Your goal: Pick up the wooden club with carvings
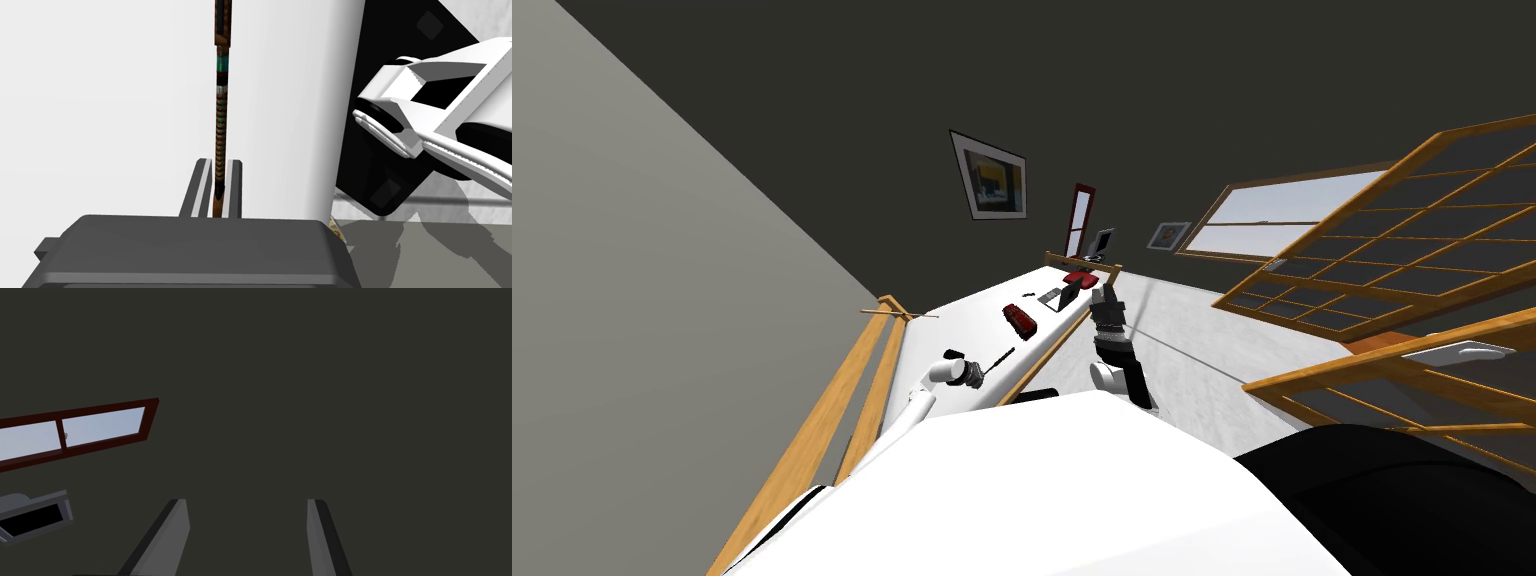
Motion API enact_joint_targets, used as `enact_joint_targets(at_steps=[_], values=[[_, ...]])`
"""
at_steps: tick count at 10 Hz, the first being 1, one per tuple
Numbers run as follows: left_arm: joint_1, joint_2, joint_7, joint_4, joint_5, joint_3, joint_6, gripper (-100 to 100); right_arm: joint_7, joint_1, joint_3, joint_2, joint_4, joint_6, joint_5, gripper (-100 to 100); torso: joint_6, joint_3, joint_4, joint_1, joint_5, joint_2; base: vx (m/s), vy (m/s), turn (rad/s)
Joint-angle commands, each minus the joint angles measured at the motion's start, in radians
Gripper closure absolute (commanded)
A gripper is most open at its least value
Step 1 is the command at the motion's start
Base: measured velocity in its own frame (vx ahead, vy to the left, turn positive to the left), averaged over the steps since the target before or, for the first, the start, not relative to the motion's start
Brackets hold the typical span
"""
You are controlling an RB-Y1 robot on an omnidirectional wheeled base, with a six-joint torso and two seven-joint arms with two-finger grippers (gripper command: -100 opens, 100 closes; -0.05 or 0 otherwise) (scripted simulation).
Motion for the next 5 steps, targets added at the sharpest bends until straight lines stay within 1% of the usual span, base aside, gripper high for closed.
enact_joint_targets(at_steps=[1, 3, 4, 5], values=[[0.004, 0.017, 0.009, -0.029, 0.008, 0.001, 0.017, 100, 0.0, 0.0, 0.0, 0.0, 0.0, 0.0, 0.0, 0, 0.0, 0.0, 0.0, 0.0, 0.0, 0.0, -0.009, 0.0, 0.016], [0.002, 0.035, 0.026, -0.063, 0.019, -0.001, 0.043, 100, 0.0, 0.0, 0.0, 0.0, 0.0, 0.0, 0.0, 0, -0.001, 0.001, 0.001, 0.0, 0.0, 0.001, -0.02, 0.002, 0.027], [0.003, 0.031, 0.016, -0.05, 0.018, 0.001, 0.032, 100, 0.0, 0.0, 0.0, 0.0, 0.0, 0.0, 0.0, 0, -0.001, 0.001, 0.001, 0.0, 0.0, 0.002, -0.008, 0.002, 0.003], [0.003, 0.032, 0.017, -0.052, 0.018, 0.0, 0.034, 0, 0.0, 0.0, 0.0, 0.0, 0.0, 0.0, 0.0, 0, -0.001, 0.001, 0.0, 0.0, 0.0, 0.001, 0.0, 0.0, 0.0]])
